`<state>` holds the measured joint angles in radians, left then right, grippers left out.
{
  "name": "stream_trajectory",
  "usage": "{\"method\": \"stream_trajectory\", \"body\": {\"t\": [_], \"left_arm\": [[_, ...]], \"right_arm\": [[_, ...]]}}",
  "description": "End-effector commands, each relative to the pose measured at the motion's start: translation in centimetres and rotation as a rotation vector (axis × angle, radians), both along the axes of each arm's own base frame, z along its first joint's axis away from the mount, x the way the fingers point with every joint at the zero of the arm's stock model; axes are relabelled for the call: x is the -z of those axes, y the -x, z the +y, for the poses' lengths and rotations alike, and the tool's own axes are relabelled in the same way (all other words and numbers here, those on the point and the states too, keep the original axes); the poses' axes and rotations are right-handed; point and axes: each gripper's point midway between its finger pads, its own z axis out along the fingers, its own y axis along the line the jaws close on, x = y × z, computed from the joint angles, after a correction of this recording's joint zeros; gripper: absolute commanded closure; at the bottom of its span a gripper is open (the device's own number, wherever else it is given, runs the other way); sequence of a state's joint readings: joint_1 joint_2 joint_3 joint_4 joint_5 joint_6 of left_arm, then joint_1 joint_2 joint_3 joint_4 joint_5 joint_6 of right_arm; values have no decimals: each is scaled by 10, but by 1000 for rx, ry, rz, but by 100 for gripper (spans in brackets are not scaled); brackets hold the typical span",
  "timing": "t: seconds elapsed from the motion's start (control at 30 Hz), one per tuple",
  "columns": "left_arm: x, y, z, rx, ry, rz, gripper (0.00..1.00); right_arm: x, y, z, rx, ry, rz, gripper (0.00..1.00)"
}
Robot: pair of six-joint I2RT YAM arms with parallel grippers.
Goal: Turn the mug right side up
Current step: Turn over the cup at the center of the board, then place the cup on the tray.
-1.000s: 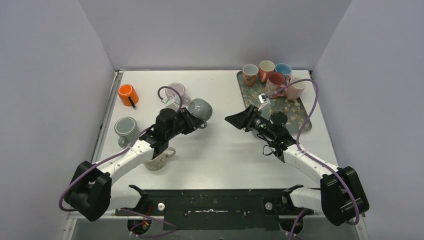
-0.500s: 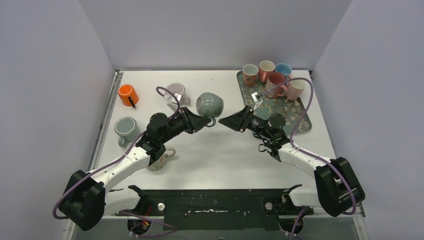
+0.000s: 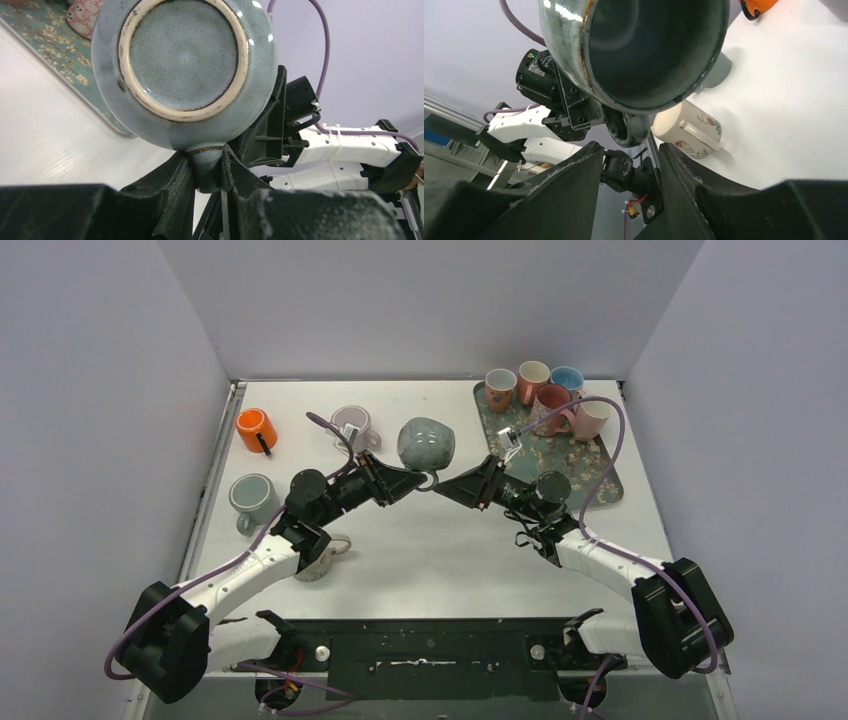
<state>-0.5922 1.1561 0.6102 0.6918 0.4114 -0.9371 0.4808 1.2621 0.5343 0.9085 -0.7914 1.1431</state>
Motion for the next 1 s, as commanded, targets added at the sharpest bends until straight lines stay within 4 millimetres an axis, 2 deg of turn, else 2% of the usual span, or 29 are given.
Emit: {"method": "stream_trajectory", "body": {"t": [0.0, 0.3, 0.6, 0.8, 0.9, 0.97], "left_arm": [[-76, 24, 3, 61, 162, -257, 100], [-64, 36, -2, 130, 157, -254, 100], [-56, 39, -4, 152, 153, -254, 100], [-49, 35, -4, 138, 142, -235, 100], [-43, 31, -3, 114, 133, -216, 100], [-42, 30, -4, 111, 126, -209, 100]], "right_arm": [[-40, 8, 6, -45, -91, -135, 55], [-51, 7, 17, -85, -117, -156, 62], [-60, 23, 30, -144, -161, -192, 65], [-61, 29, 35, -193, -168, -202, 84], [-60, 31, 37, -208, -175, -197, 99], [-62, 33, 36, -213, -189, -205, 100]]}}
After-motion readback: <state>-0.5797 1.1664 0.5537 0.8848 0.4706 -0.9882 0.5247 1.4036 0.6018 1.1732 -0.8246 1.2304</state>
